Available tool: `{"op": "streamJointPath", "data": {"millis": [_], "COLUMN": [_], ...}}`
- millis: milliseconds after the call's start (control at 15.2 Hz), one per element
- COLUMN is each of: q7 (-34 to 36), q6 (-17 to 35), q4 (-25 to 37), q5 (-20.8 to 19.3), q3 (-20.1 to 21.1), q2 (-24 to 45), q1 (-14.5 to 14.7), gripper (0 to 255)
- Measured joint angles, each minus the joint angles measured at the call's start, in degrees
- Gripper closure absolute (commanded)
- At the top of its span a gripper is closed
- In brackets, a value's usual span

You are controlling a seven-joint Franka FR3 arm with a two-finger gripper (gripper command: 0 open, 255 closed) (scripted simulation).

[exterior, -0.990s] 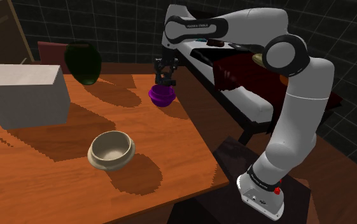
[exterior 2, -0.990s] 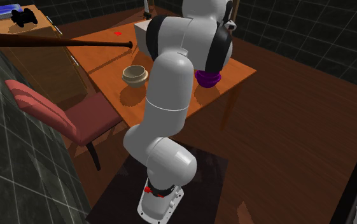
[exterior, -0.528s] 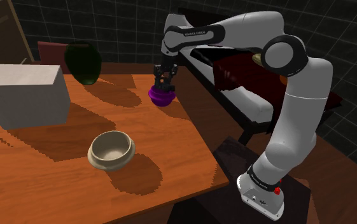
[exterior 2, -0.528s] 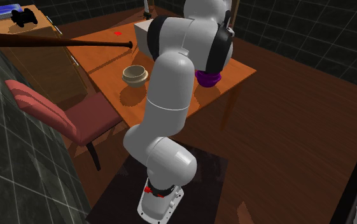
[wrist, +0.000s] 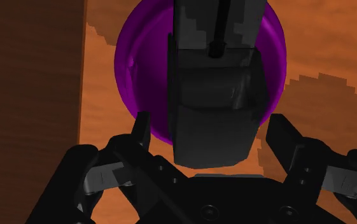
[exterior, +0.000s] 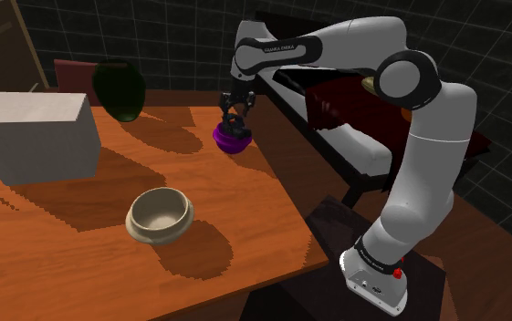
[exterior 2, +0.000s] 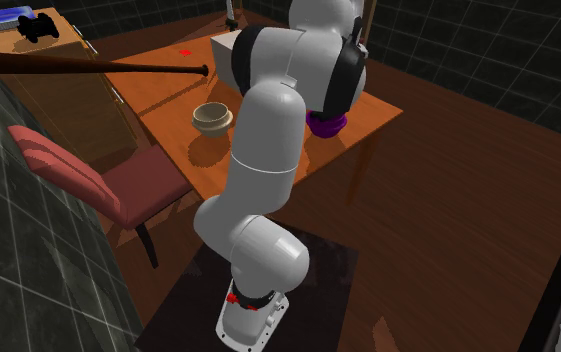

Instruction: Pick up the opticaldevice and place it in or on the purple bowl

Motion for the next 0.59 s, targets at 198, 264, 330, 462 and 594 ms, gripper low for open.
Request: {"op": "streamJointPath", "data": {"millis": [198, 264, 330, 462, 594], "q7": [0.0, 0.0, -0.11, -0.26, -0.24], "q6": [0.0, 0.0, -0.76, -3.45, -5.77], "q4": [0.0, 0.0, 0.41, 2.33, 4.5], "q5": [0.0, 0.0, 0.1, 0.33, 0.39], "q3": [0.0, 0.0, 0.01, 0.08, 0.15], "q2": [0.0, 0.0, -0.36, -1.21, -1.39], "q1": [0.0, 0.0, -0.07, -0.14, -0.05], "gripper": [0, 0, 0, 0, 0]}}
